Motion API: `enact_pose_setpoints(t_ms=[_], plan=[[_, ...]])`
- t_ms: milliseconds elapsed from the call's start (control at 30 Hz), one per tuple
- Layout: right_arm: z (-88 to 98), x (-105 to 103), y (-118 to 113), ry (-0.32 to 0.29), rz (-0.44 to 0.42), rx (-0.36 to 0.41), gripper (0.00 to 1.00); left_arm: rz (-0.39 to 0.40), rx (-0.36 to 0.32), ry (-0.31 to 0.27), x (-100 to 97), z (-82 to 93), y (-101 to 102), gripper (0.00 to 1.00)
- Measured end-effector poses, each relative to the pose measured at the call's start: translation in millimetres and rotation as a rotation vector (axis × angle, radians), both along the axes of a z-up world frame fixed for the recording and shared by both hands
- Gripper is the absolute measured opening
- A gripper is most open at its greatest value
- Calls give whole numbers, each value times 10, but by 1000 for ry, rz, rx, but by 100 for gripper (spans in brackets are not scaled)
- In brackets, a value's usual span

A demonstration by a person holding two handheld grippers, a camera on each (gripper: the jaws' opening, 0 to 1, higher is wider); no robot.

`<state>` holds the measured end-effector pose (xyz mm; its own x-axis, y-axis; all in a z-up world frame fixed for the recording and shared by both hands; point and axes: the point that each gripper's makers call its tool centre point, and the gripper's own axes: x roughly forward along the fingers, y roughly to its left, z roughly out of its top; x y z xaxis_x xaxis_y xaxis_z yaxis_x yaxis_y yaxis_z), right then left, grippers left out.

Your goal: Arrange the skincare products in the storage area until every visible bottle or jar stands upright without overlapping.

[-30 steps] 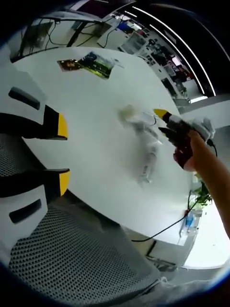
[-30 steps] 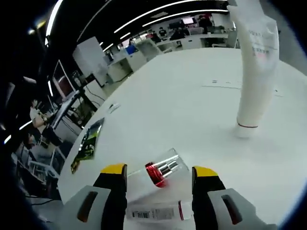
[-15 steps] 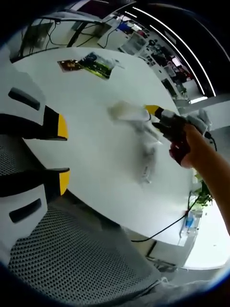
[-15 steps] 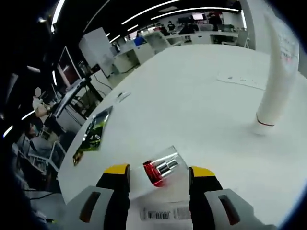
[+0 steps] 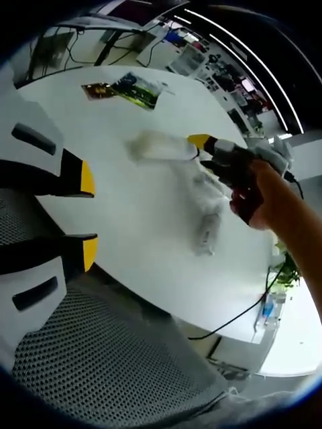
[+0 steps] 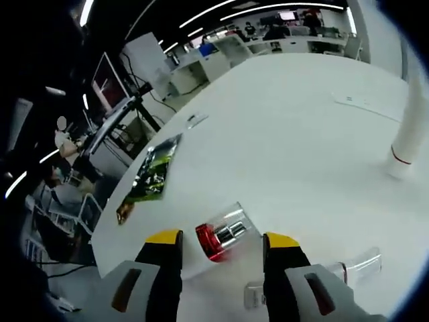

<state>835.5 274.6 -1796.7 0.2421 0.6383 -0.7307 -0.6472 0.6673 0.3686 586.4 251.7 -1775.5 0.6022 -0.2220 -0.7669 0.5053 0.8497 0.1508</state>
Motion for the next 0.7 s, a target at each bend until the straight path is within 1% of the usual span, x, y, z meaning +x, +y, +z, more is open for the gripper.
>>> enact_pose_setpoints(t_ms=[67, 167, 333, 400, 433, 467, 533, 600, 633, 700], plan=[[-4, 5, 33, 8, 5, 2, 45, 1, -1, 0, 0, -2, 2, 18], [-5, 23, 117, 26, -9, 26, 45, 0, 0, 2, -3, -5, 1, 17], [-11, -39, 277, 24, 48, 14, 45, 3, 2, 3, -1, -7, 7, 17], [-5, -54, 332, 31, 53, 22, 47, 2, 3, 3, -2, -7, 7, 17], [6, -86, 393, 47, 56, 37, 48, 2, 2, 4, -4, -7, 6, 17], [5, -127, 439, 51, 69, 38, 48, 3, 1, 5, -5, -8, 6, 17], [-11, -207, 507, 43, 116, 22, 48, 3, 1, 5, -3, -11, 5, 17], [-24, -265, 559, 41, 149, 13, 47, 2, 2, 7, -5, -13, 6, 17], [-37, -318, 594, 51, 166, 8, 46, 2, 3, 7, -5, -14, 8, 17], [-38, -387, 648, 58, 181, 12, 43, 6, 2, 5, -3, -13, 14, 17]])
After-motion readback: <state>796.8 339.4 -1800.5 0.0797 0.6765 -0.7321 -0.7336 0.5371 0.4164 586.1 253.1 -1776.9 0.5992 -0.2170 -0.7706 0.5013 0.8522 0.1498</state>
